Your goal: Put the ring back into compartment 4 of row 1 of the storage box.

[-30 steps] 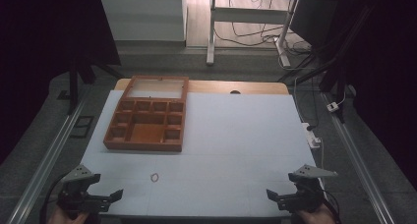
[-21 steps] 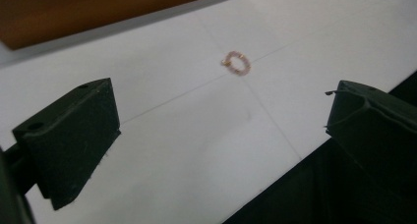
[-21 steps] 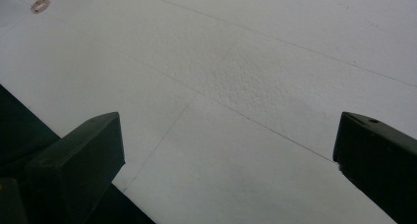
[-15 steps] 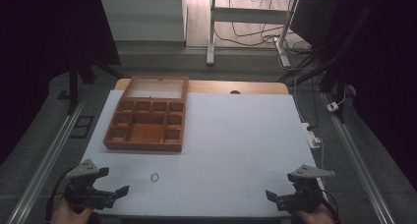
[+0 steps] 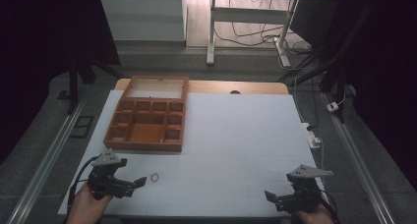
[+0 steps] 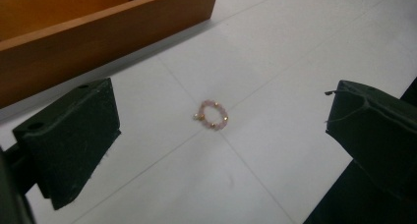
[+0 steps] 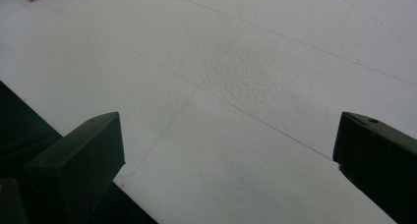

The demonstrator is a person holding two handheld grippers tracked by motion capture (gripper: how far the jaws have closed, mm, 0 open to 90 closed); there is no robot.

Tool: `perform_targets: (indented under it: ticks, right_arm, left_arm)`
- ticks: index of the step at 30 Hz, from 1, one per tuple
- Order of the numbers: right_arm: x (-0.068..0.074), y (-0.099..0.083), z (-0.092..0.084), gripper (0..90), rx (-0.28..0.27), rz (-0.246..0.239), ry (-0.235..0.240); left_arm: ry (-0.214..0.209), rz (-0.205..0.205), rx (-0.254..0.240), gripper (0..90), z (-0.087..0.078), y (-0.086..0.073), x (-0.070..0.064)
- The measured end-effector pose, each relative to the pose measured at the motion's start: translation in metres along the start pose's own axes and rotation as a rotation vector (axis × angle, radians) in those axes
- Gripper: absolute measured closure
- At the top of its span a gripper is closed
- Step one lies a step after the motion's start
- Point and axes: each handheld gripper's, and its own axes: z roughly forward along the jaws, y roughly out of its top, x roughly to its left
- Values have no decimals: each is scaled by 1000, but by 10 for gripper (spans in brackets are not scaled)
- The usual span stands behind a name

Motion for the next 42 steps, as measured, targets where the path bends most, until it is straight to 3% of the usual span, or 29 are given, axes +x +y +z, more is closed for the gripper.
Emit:
perform_targets:
  ticks: [9, 15, 20, 28, 31, 33, 37, 42]
  right_arm:
    - [0, 0, 0, 0, 6, -9, 1]
    - [0, 0, 0, 0, 3, -9, 6]
    - [0, 0, 0, 0, 6, -13, 7]
    - [1, 0, 0, 0, 4, -13, 12]
    - [1, 0, 0, 0, 3, -17, 13]
    - [1, 0, 0, 0, 4, -21, 14]
    - [1, 0, 0, 0, 4, -22, 16]
    - [1, 0, 0, 0, 7, -24, 17]
  left_arm:
    - [45, -7, 76, 0, 25, 10, 8]
    - [84, 2, 153, 0, 45, 14, 17]
    - [73, 2, 205, 0, 58, 19, 27]
    - [132, 46, 330, 34, 80, 20, 28]
    - [148, 82, 370, 96, 84, 19, 25]
    - [142, 108, 370, 156, 83, 20, 22]
    - [116, 147, 364, 385, 80, 21, 17]
    - [109, 138, 384, 669, 78, 22, 12]
